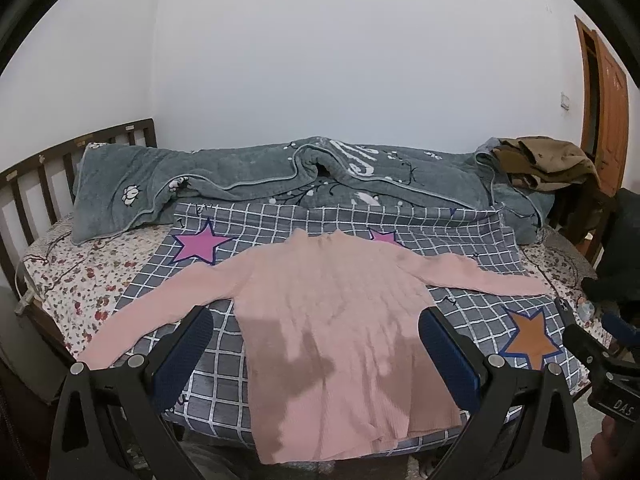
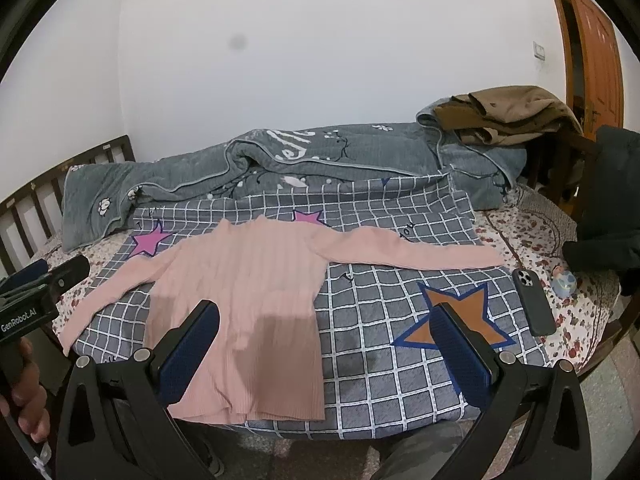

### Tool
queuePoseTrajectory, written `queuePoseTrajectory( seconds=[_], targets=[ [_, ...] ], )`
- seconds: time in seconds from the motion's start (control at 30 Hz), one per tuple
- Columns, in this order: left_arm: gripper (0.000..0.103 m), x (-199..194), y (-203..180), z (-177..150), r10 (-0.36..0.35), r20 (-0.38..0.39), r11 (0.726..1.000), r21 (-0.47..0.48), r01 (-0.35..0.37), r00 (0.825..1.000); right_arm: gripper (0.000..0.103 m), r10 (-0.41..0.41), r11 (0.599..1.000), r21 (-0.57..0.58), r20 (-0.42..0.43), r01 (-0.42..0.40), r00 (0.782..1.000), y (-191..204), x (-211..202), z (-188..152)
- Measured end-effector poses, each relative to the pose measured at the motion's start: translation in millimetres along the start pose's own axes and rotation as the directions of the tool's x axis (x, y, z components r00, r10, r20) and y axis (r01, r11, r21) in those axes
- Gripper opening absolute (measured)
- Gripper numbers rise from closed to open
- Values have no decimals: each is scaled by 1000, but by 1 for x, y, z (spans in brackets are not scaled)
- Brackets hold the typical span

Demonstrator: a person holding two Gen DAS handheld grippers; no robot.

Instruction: Fold small clothes

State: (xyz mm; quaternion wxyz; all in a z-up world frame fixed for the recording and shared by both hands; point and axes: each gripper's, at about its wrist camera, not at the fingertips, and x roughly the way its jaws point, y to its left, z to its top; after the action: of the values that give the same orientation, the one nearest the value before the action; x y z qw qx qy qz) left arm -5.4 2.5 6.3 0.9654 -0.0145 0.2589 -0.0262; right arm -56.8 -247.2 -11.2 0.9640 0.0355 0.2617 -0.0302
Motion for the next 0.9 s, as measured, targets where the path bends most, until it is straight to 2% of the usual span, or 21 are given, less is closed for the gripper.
queuePoseTrajectory(
  seconds=[0.47, 0.9],
  targets=[
    [103, -6, 2, -4, -10, 21, 1000, -12, 10, 1000, 103, 9, 1000, -14, 6, -8, 1000, 7, -2, 0],
    [103, -6, 8, -5, -6, 20, 999, -34, 7, 1000, 103, 48, 998, -35, 17, -48, 999, 18, -3, 4]
  ],
)
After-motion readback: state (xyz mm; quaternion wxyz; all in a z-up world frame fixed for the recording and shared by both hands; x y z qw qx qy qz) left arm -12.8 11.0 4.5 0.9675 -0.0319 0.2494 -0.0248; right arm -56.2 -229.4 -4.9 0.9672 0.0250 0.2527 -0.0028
